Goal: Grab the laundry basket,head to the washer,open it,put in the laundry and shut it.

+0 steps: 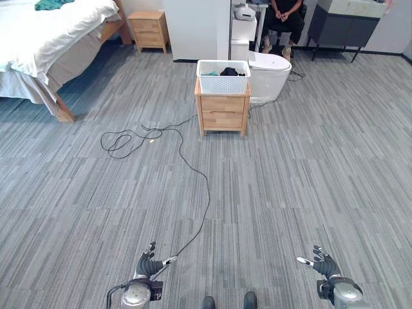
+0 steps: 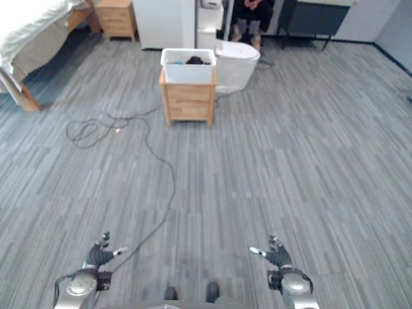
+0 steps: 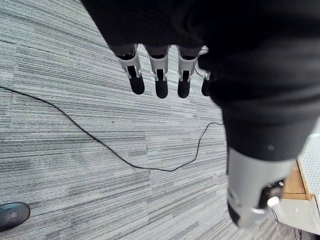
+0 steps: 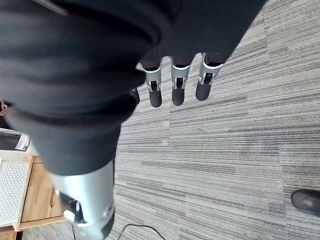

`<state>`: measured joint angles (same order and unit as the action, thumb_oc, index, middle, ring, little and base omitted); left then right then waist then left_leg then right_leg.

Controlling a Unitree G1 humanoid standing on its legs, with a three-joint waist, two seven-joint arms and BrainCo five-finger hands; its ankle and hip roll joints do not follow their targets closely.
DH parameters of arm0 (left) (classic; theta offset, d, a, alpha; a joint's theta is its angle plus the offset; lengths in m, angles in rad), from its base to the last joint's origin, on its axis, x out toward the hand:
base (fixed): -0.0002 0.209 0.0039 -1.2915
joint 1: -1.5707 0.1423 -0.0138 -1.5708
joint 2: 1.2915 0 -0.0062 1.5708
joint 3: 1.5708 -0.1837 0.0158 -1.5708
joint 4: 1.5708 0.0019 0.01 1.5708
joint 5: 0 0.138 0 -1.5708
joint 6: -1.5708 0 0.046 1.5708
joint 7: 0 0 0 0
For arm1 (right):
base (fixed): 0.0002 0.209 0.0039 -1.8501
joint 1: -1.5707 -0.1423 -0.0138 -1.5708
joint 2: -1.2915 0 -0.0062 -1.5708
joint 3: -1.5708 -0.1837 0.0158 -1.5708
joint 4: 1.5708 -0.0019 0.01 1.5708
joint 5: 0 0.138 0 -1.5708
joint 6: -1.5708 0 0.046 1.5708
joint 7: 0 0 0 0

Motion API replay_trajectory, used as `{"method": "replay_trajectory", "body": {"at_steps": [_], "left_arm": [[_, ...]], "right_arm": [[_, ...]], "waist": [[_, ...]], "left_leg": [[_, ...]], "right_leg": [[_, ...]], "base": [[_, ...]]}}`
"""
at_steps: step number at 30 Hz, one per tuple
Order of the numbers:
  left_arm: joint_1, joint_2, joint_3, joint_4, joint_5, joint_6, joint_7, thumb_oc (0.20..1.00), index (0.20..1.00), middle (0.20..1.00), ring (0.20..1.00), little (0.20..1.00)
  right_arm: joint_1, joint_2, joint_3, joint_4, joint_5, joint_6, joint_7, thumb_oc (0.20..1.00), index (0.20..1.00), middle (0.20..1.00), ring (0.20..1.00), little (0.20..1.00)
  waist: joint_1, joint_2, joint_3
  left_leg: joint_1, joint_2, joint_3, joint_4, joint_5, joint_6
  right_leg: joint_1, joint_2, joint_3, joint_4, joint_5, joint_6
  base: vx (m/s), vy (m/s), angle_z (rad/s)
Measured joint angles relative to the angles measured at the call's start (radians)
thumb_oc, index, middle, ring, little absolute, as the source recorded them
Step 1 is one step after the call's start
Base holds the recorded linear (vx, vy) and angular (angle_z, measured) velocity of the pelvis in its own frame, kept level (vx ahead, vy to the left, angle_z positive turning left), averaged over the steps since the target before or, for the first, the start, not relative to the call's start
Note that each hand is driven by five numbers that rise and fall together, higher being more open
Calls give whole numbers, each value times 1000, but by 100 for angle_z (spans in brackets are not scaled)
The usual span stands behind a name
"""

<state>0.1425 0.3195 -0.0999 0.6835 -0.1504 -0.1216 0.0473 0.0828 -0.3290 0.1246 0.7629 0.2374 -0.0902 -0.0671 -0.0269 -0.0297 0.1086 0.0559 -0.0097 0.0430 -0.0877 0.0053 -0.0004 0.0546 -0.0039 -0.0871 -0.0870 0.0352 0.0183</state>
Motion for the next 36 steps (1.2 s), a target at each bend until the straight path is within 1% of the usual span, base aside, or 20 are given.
{"method": "replay_trajectory", "body": {"at_steps": [8, 10, 14, 21, 23, 25, 27, 29, 30, 31, 32, 33, 34, 35, 36], "left_arm": [[15, 0, 0, 1, -1, 1, 6, 1000, 1000, 1000, 1000, 1000], [15, 0, 0, 1, -2, 1, 15, 1000, 1000, 1000, 1000, 1000], [13, 0, 20, 0, -4, 1, 26, 1000, 1000, 1000, 1000, 1000], [11, -1, 27, -20, -5, 1, 30, 1000, 1000, 1000, 1000, 1000], [0, 0, 27, -21, -5, 1, 32, 1000, 1000, 1000, 1000, 1000], [-19, 0, 27, -22, -5, 1, 33, 1000, 1000, 1000, 1000, 1000], [-27, 1, 27, -22, -5, 1, 34, 1000, 1000, 1000, 1000, 1000], [-34, 3, 27, -22, -5, 1, 34, 1000, 1000, 1000, 1000, 1000], [-46, 3, 27, -21, -5, 1, 35, 1000, 1000, 1000, 1000, 1000], [-58, 0, 27, -16, -5, 1, 37, 1000, 1000, 1000, 1000, 1000], [-68, -1, 24, -14, -5, 1, 37, 1000, 1000, 1000, 1000, 1000], [-68, 0, 24, -14, -5, 1, 37, 1000, 1000, 1000, 1000, 1000], [-93, 5, 24, -19, -6, -1, 40, 1000, 1000, 1000, 1000, 1000], [-99, 8, 24, -18, -6, -1, 42, 1000, 1000, 1000, 1000, 1000], [-100, 13, 21, -17, -7, -1, 41, 1000, 1000, 1000, 1000, 1000]], "right_arm": [[8, 0, -1, 2, 4, 0, -2, 1000, 1000, 1000, 1000, 1000], [7, 0, -1, 2, 7, 1, -2, 1000, 1000, 1000, 1000, 1000], [5, 0, -1, 2, 9, 1, -4, 1000, 1000, 1000, 1000, 1000], [2, 1, -8, 3, 10, 1, -20, 1000, 1000, 1000, 1000, 1000], [-12, 2, -8, 4, 18, 2, -21, 1000, 1000, 1000, 1000, 1000], [-29, 2, -5, 3, 18, 3, -22, 1000, 1000, 1000, 1000, 1000], [-34, 8, -5, 4, 18, 4, -22, 1000, 1000, 1000, 1000, 1000], [-64, 18, 2, 3, 18, 4, -22, 1000, 1000, 1000, 1000, 1000], [-75, 22, 4, 1, 18, 4, -23, 1000, 1000, 1000, 1000, 1000], [-94, 22, 9, 1, 18, 4, -23, 1000, 1000, 1000, 1000, 1000], [-114, 22, 17, -3, 18, 4, -23, 1000, 1000, 1000, 1000, 1000], [-121, 23, 19, -11, 18, 4, -22, 1000, 1000, 1000, 1000, 1000], [-103, 24, 33, -25, 17, 4, -23, 1000, 1000, 1000, 1000, 1000], [-104, 24, 43, -32, 17, 4, -23, 1000, 1000, 1000, 1000, 1000], [-99, 28, 44, -40, 17, 4, -23, 1000, 1000, 1000, 1000, 1000]], "waist": [[0, -4, 3], [0, -7, 5], [1, -17, 11], [4, -25, 17], [3, -28, 18], [2, -32, 29], [3, -39, 35], [3, -38, 49], [1, -37, 64], [4, -27, 80], [2, -16, 93], [1, -12, 95], [1, -21, 99], [3, -28, 103], [-3, -33, 103]], "left_leg": [[-1, 1, -2, 0, 3, 5], [-1, 1, -3, 1, 7, 11], [-2, 0, -3, 1, 7, 11], [-11, -9, 1, 2, -6, 10], [-38, -14, 2, 2, -3, 15], [-56, -17, 4, 6, 13, 33], [-54, -23, 4, 6, 12, 34], [-54, -24, 11, 4, 3, 44], [-52, -24, 12, 2, -14, 51], [-54, -16, 16, 1, -16, 55], [-48, -5, 20, 2, -12, 57], [-48, -3, 19, 6, 2, 62], [-38, -12, 3, 7, -16, 68], [-37, -13, 4, 7, -16, 73], [-34, -16, -3, 7, -19, 71]], "right_leg": [[1, 0, -13, 0, -1, -2], [2, -1, -15, 0, -1, -2], [1, -2, -17, 0, 0, -4], [-10, -11, -16, 6, -2, -2], [-38, -15, -15, 6, 0, -1], [-59, -20, -12, 6, 8, 3], [-59, -25, -12, 7, 11, 7], [-83, -27, -9, 50, 2, 19], [-101, -28, -6, 86, -4, 27], [-136, -26, -2, 158, -16, 45], [-195, -24, -1, 263, -38, 65], [-222, -28, -11, 319, -54, 74], [-266, -43, -27, 369, -87, 66], [-286, -49, -38, 362, -85, 68], [-307, -51, -46, 331, -82, 73]], "base": [[17, 16, 3], [16, 42, 2], [46, 81, 1], [28, 93, -1], [24, 130, -3], [17, 75, 1], [44, 119, -1], [95, 126, -14], [89, 77, -21], [85, 24, -24], [166, 15, -15], [169, 14, 2], [278, -1, 10], [166, -6, 17], [262, -12, 4]]}}
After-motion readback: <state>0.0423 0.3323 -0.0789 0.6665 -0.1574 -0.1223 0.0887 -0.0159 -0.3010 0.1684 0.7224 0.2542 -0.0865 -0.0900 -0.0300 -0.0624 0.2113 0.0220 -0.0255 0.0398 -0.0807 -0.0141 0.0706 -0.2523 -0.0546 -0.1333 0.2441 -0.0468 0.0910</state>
